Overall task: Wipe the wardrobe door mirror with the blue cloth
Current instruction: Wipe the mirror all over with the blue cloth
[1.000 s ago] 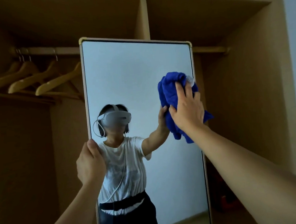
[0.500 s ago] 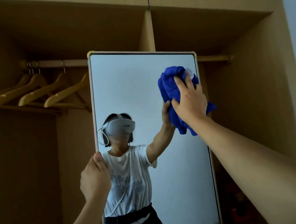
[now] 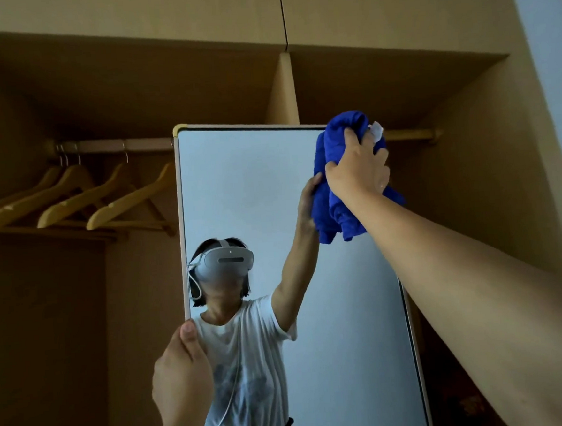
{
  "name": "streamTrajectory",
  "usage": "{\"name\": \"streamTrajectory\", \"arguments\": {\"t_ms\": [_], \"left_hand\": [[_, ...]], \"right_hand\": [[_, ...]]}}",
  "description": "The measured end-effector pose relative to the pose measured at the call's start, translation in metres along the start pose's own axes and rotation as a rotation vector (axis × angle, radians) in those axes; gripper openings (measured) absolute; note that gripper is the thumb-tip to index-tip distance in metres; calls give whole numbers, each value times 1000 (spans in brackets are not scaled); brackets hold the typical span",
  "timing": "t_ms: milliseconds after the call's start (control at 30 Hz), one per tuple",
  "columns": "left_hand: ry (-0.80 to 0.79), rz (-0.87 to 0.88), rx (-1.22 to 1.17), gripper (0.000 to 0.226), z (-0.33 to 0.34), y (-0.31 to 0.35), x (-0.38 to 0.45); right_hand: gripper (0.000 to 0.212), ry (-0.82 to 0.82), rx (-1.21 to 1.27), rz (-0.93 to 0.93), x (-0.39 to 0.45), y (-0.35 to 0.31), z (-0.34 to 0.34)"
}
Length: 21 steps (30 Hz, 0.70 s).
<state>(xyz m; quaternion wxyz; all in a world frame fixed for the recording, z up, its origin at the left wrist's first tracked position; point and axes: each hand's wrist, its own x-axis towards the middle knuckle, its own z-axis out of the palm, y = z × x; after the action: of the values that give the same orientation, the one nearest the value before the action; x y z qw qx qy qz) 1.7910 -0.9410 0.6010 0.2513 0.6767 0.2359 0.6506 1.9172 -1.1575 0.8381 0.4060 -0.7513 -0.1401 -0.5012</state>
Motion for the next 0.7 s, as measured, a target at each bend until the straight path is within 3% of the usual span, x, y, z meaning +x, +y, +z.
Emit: {"name": "streamTrajectory", "arguments": {"t_ms": [233,567,700], "left_hand": [[-30,-44,-12,38,-5,9,-3],[-65,-67,3,50,-8,8,-2],[-66,-73,-10,42,-10,13,-3]], "right_hand": [[64,45,25,-233,-26,-45,12],[67,1,16,-530,-62,-133,24],[66,-6,3,-648,-75,-143,28]]}}
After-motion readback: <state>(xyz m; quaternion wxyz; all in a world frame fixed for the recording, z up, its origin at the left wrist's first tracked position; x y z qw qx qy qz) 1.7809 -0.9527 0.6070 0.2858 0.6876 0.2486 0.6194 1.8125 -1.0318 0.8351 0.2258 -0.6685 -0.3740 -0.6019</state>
